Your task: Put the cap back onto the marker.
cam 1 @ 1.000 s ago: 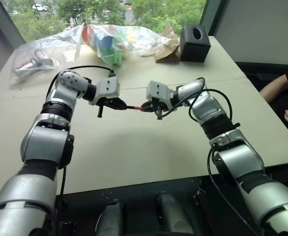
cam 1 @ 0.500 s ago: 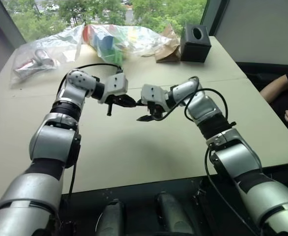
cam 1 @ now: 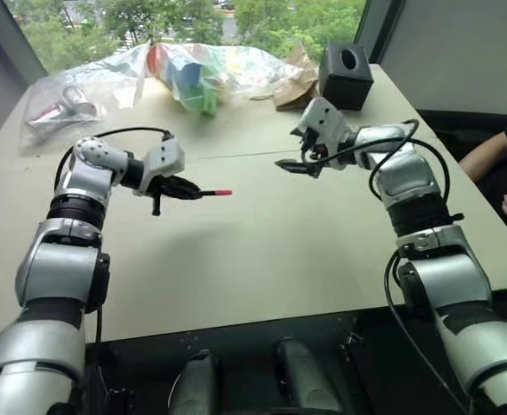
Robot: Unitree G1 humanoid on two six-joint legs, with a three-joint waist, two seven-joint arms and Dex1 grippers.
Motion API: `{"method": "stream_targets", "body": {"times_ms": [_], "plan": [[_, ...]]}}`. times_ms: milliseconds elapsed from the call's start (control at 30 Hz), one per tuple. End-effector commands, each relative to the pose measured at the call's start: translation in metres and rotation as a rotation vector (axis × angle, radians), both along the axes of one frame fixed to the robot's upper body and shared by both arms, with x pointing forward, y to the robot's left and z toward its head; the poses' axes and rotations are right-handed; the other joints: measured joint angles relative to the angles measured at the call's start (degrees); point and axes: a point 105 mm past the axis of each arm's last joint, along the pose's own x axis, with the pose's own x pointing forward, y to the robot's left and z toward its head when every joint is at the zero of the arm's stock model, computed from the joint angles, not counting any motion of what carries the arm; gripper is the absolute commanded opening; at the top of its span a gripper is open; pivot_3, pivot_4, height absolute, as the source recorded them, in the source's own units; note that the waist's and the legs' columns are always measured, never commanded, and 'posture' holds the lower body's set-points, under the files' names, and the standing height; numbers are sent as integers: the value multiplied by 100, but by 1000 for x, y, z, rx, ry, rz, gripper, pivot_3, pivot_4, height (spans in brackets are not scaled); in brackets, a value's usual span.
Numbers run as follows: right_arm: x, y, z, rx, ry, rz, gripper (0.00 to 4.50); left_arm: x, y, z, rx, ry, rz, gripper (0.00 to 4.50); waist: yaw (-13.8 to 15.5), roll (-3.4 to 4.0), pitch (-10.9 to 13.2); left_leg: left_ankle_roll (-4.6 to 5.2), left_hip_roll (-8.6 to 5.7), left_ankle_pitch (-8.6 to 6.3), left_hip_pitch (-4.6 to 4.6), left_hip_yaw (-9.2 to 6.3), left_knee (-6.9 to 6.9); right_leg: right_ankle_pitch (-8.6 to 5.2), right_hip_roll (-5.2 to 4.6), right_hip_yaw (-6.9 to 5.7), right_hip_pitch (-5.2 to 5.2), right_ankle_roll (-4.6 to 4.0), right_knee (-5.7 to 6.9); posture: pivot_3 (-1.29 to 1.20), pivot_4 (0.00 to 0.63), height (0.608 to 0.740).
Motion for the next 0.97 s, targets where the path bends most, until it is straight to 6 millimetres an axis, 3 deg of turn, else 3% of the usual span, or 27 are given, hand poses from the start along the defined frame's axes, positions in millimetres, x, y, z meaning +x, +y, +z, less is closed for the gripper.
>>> {"method": "stream_targets", "body": {"times_ms": [33,167,233,367,667,800,967], "plan": [[-1,-24,6,131,-30,-153,4083,9,18,17,-100,-99,230,0,-4,0,0,0,0,0,0,0,-1,0,-1,0,-1,0,0,0,150,739],[-6,-40,-17,194,-5,-277,4083,14,48,8,-205,-194,617,0,-9,0,0,0,2,0,0,-9,-1,0,-5,1,-3,0,5,0,150,739],[-8,-42,-23,200,4,-296,4083,13,56,6,-216,-221,717,0,-8,0,0,0,2,0,1,-18,0,1,-7,3,-7,0,5,0,150,739],[-11,-45,-45,210,41,-347,4083,-1,81,-7,-348,-254,1028,0,2,-1,-2,-1,0,1,2,-22,1,1,-9,3,-12,0,7,0,150,739],[-8,-56,-58,217,58,-400,4156,-9,84,-27,-380,-207,1137,4486,79,-2,-2,-6,-8,3,4,-7,1,2,-12,2,-10,-1,6,0,150,739],[-9,-67,-53,239,53,-429,4156,-1,83,-3,-473,-230,1105,4486,125,-2,-2,-6,-8,3,4,1,1,2,-12,2,-10,-2,4,0,150,739],[-20,-88,-29,348,28,-447,4156,-3,94,41,-495,-310,1022,4486,125,-3,-2,-9,-9,5,3,1,0,3,-12,2,-9,-2,3,0,150,739]]}}
